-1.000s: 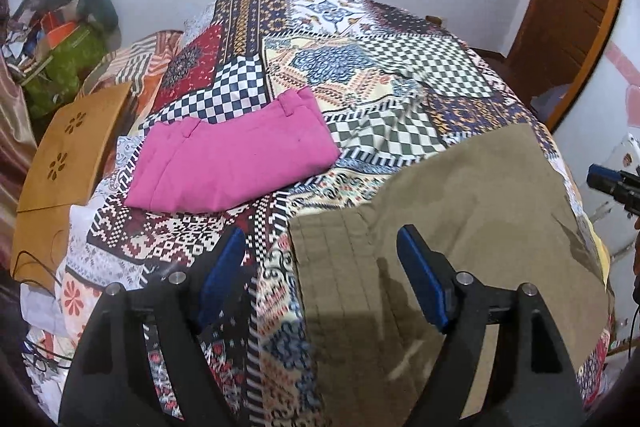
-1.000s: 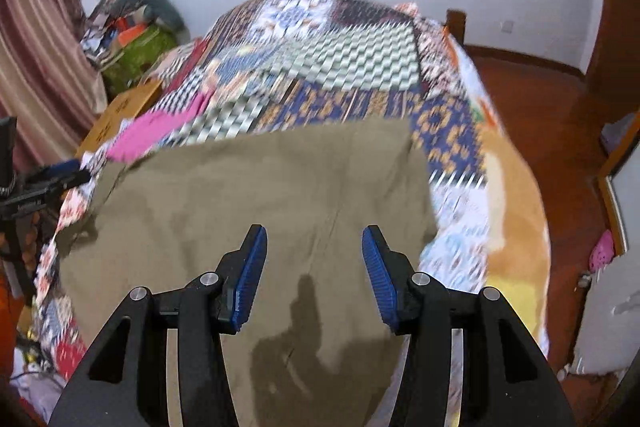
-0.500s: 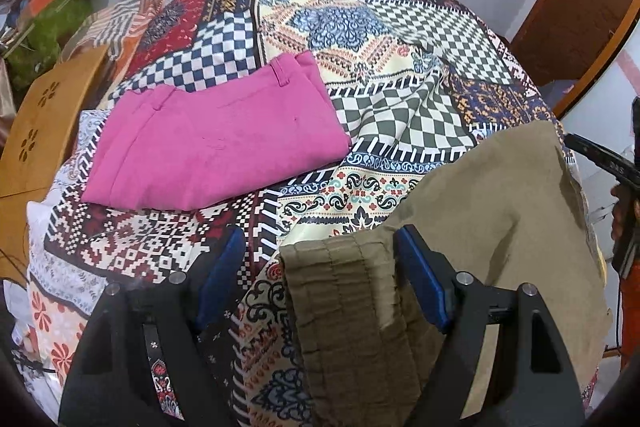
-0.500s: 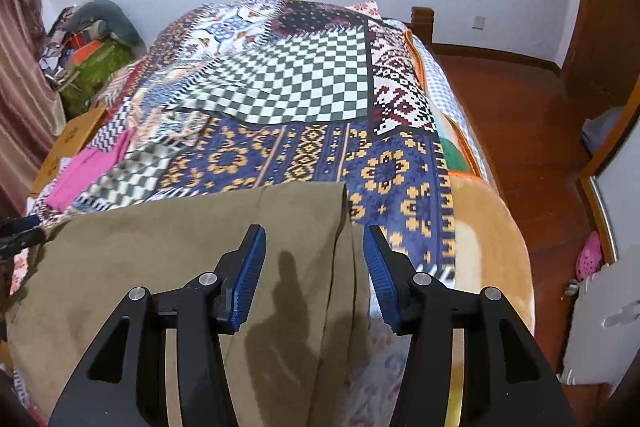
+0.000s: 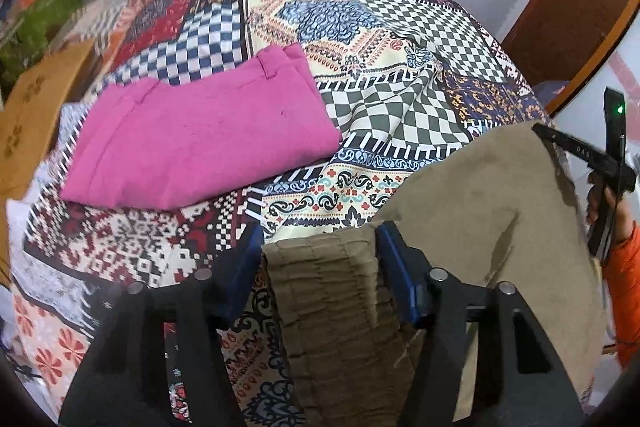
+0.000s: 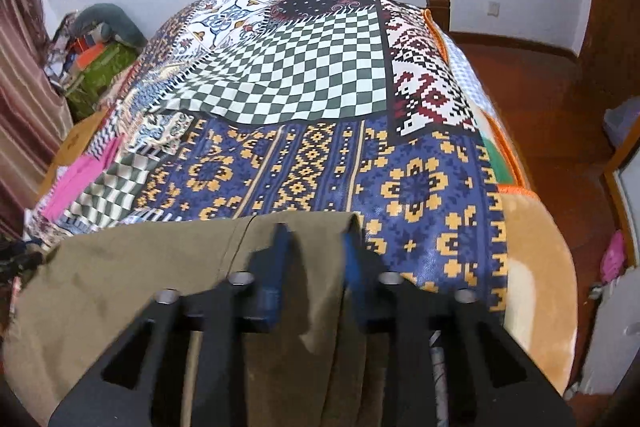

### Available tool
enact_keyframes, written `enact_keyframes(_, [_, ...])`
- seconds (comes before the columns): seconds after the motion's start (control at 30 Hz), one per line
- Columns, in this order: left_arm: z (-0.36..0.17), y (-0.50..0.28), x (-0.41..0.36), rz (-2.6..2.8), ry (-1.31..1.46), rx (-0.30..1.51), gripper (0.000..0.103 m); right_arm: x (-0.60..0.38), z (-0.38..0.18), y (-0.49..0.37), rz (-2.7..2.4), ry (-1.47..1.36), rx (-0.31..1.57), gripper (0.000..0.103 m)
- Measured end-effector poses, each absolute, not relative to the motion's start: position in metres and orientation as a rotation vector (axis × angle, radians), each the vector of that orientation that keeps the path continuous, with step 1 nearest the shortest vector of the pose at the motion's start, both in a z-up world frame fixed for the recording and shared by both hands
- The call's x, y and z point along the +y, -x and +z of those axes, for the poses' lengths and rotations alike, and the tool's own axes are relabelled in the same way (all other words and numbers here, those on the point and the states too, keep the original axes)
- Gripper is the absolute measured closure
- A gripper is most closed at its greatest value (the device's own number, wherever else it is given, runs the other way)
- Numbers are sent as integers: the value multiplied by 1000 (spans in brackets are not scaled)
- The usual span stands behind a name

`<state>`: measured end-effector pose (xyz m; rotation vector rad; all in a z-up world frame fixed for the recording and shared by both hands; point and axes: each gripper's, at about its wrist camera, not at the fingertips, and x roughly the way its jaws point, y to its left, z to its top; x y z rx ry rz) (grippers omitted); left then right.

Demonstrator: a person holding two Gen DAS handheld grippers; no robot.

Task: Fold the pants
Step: 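Grasp the waistband with the left tool while the right tool pinches the pants edge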

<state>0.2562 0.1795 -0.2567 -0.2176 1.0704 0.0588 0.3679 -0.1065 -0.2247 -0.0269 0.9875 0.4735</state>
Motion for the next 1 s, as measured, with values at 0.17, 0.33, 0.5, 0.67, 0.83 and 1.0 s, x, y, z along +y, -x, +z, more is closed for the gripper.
enact_keyframes(0.17, [-249,-254,172,74,156,1050,48,-100,-219,-359,453,133,916,97])
enact_keyframes(0.33, [-239,-251,178,70,185,1026,48,-94,-213,-358,421,221,852,98])
enact_keyframes(0.5, [-251,-257,183,92,206,1053,48,-92,-218,-365,393,247,857,99])
enact_keyframes(0.67, [-253,-258,188,96,252,1077,43,-87,-225,-367,397,263,920,97])
enact_keyframes(0.83, [-221,-244,188,126,200,1036,43,-96,-205,-358,401,236,940,60])
enact_keyframes(1.0, [-197,-234,180,69,220,984,42,-85,-171,-330,515,224,868,57])
